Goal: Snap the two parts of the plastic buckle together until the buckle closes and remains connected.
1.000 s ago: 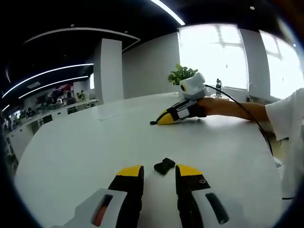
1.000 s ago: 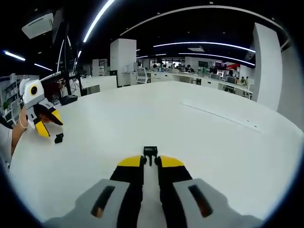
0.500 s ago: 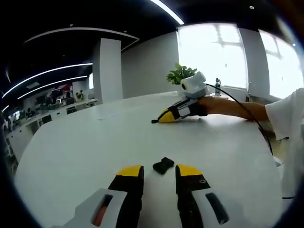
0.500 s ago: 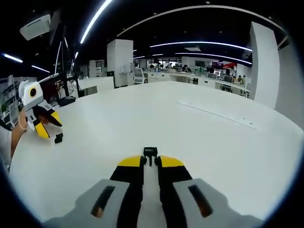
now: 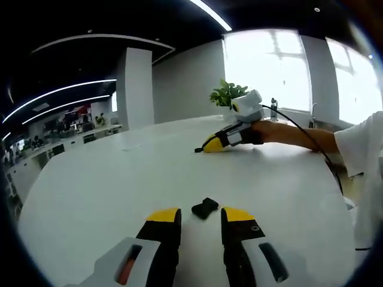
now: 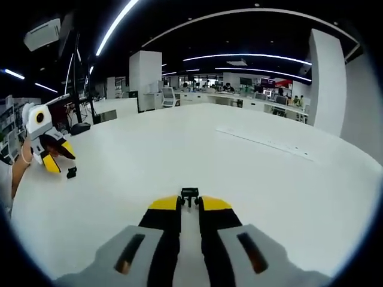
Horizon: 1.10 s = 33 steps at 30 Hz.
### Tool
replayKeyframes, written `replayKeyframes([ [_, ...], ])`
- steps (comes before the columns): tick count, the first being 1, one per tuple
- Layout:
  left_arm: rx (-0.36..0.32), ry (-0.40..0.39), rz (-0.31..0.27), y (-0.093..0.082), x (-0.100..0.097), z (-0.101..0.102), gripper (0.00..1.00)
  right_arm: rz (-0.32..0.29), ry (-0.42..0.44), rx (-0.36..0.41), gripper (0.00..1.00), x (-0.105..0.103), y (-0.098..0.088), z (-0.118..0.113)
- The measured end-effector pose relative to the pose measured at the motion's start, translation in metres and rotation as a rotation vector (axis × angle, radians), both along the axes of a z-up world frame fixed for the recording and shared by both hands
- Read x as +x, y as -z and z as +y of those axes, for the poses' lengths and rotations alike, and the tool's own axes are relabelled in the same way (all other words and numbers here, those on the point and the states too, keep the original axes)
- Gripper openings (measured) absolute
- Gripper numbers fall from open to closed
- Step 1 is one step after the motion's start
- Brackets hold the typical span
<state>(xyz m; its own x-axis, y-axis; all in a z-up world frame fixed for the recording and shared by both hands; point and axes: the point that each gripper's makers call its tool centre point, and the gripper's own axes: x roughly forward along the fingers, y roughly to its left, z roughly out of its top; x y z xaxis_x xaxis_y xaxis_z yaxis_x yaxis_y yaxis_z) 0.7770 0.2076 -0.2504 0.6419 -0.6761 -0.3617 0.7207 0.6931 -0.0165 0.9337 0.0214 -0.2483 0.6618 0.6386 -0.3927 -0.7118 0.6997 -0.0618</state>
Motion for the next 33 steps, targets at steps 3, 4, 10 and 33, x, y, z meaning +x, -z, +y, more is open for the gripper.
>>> replayKeyframes([
  [3, -0.002, 0.001, 0.000, -0.0001, -0.0003, 0.0000, 0.26, -0.016, 0.020, 0.022, 0.01, 0.0001, -0.0044, -0.0063],
  [4, -0.003, 0.001, 0.000, 0.0000, -0.0007, -0.0001, 0.26, -0.010, 0.033, 0.027, 0.01, 0.0004, -0.0039, -0.0078],
  [10, -0.002, 0.003, 0.001, 0.0006, -0.0011, -0.0007, 0.26, -0.005, 0.041, 0.015, 0.02, -0.0034, -0.0018, -0.0103],
  [33, -0.011, 0.004, 0.007, 0.0009, -0.0008, 0.0004, 0.26, -0.002, 0.024, 0.025, 0.27, 0.0022, 0.0007, -0.0017],
])
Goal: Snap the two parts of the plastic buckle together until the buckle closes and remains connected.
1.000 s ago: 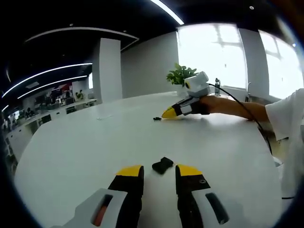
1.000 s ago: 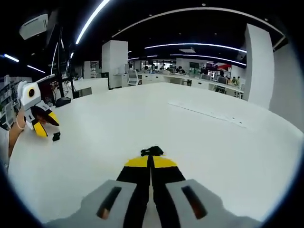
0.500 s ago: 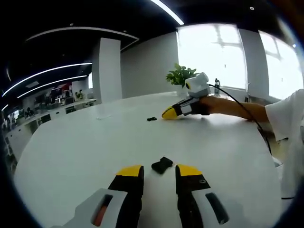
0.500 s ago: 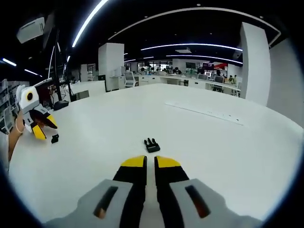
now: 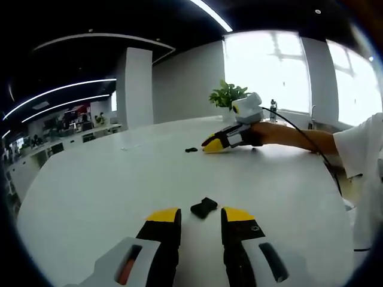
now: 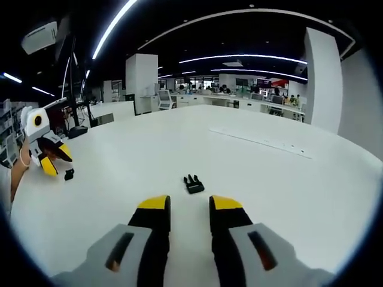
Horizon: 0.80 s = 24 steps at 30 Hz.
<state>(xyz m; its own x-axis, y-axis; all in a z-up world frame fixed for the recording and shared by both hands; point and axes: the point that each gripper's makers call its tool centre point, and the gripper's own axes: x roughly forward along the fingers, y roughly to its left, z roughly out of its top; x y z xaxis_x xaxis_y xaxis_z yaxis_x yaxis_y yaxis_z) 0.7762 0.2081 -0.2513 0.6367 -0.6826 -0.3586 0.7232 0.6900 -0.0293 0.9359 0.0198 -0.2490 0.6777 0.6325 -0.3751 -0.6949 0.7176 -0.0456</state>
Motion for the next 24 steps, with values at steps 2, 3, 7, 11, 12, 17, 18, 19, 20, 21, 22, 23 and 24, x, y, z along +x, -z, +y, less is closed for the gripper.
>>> replayKeyframes([
  [2, 0.002, 0.002, 0.001, 0.000, 0.000, 0.000, 0.26, 0.002, -0.002, -0.001, 0.29, 0.000, 0.001, 0.001],
  [3, 0.001, 0.002, 0.001, 0.000, 0.001, 0.000, 0.26, 0.006, -0.003, -0.003, 0.31, 0.000, 0.001, 0.001],
  [7, -0.007, 0.001, 0.002, -0.001, 0.002, 0.001, 0.26, 0.005, -0.005, -0.006, 0.35, 0.002, 0.002, 0.001],
  [11, -0.023, 0.004, 0.009, -0.002, 0.001, 0.001, 0.26, 0.006, -0.007, -0.004, 0.38, 0.006, 0.001, 0.002],
  [12, -0.022, 0.003, 0.008, -0.002, 0.002, 0.001, 0.26, 0.007, -0.008, -0.003, 0.39, 0.007, 0.001, 0.002],
  [17, -0.025, 0.000, 0.009, -0.003, 0.002, 0.002, 0.26, 0.016, -0.015, -0.003, 0.42, 0.009, 0.003, 0.005],
  [18, -0.026, -0.001, 0.008, -0.003, 0.002, 0.002, 0.26, 0.020, -0.017, -0.002, 0.43, 0.009, 0.004, 0.005],
  [19, -0.027, -0.002, 0.008, -0.003, 0.003, 0.003, 0.26, 0.022, -0.019, -0.003, 0.43, 0.010, 0.005, 0.006],
  [20, -0.028, -0.003, 0.008, -0.003, 0.003, 0.003, 0.26, 0.022, -0.019, -0.004, 0.43, 0.010, 0.005, 0.006],
  [21, -0.028, -0.003, 0.009, -0.003, 0.003, 0.003, 0.26, 0.017, -0.020, -0.006, 0.43, 0.012, 0.005, 0.007],
  [22, -0.028, -0.004, 0.011, -0.003, 0.003, 0.003, 0.26, 0.016, -0.020, -0.006, 0.43, 0.012, 0.005, 0.007],
  [23, -0.026, -0.005, 0.013, -0.002, 0.003, 0.003, 0.26, 0.016, -0.020, -0.005, 0.43, 0.013, 0.005, 0.007],
  [24, -0.024, -0.004, 0.013, -0.002, 0.003, 0.003, 0.26, 0.017, -0.021, -0.004, 0.43, 0.013, 0.005, 0.008],
])
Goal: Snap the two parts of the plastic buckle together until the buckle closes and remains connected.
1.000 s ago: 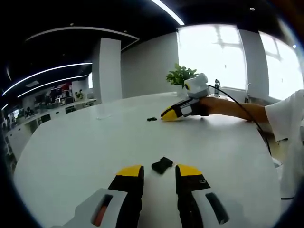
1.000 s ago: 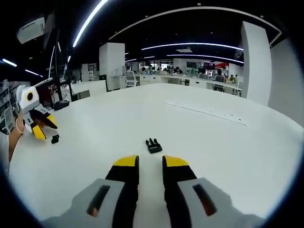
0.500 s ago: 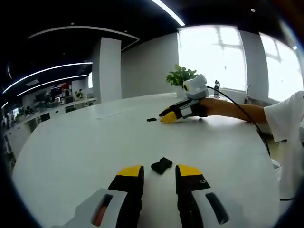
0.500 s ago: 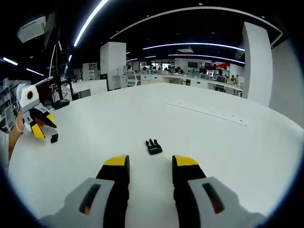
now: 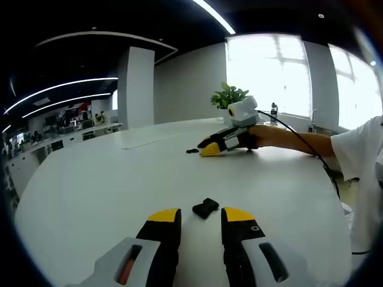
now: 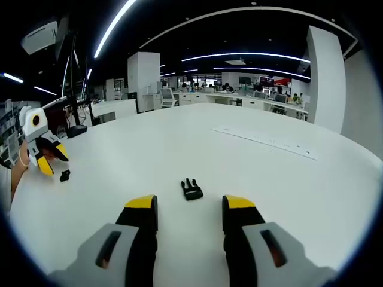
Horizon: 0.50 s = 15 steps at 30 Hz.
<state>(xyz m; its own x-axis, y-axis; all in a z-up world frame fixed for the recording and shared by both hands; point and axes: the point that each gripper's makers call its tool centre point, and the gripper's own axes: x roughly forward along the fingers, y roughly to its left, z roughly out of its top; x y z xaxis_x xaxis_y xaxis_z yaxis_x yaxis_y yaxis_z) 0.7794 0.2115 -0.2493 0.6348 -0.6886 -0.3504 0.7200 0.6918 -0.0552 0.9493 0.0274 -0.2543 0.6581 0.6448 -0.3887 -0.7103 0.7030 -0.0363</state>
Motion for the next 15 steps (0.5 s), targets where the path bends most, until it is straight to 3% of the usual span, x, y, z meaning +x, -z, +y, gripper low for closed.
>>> replayKeyframes([
  [15, -0.003, 0.000, 0.001, -0.0006, 0.0007, 0.0004, 0.26, -0.002, -0.014, -0.006, 0.44, 0.0084, -0.0003, 0.0044],
])
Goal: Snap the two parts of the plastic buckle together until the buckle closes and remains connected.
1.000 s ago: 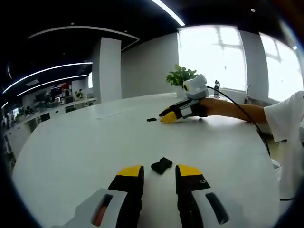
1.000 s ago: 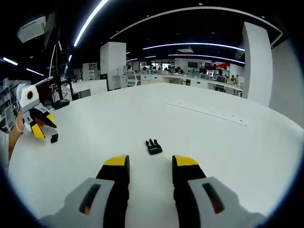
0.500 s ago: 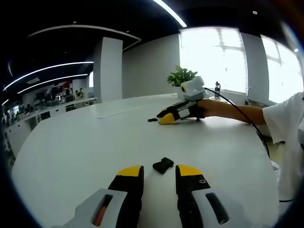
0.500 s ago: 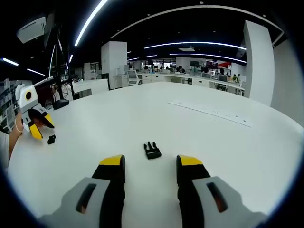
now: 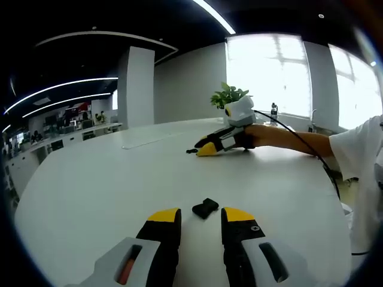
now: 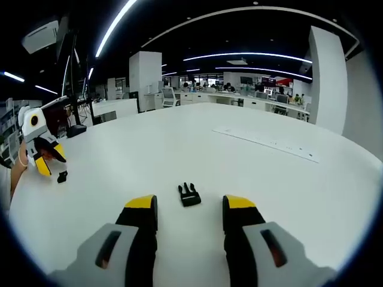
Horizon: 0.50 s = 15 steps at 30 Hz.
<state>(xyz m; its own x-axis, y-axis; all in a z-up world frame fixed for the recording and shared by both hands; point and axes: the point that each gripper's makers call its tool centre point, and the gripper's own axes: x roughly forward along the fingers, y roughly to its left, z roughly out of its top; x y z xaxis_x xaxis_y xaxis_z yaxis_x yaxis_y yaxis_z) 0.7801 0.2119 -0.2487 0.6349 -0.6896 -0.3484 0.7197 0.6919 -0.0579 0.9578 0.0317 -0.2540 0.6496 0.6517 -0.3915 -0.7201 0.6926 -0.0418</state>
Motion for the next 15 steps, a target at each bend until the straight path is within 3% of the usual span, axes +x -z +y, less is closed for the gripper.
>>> replayKeyframes([
  [15, -0.006, -0.001, 0.001, -0.0009, -0.0004, 0.0005, 0.26, 0.000, -0.035, -0.011, 0.39, 0.0017, -0.0005, 0.0054],
])
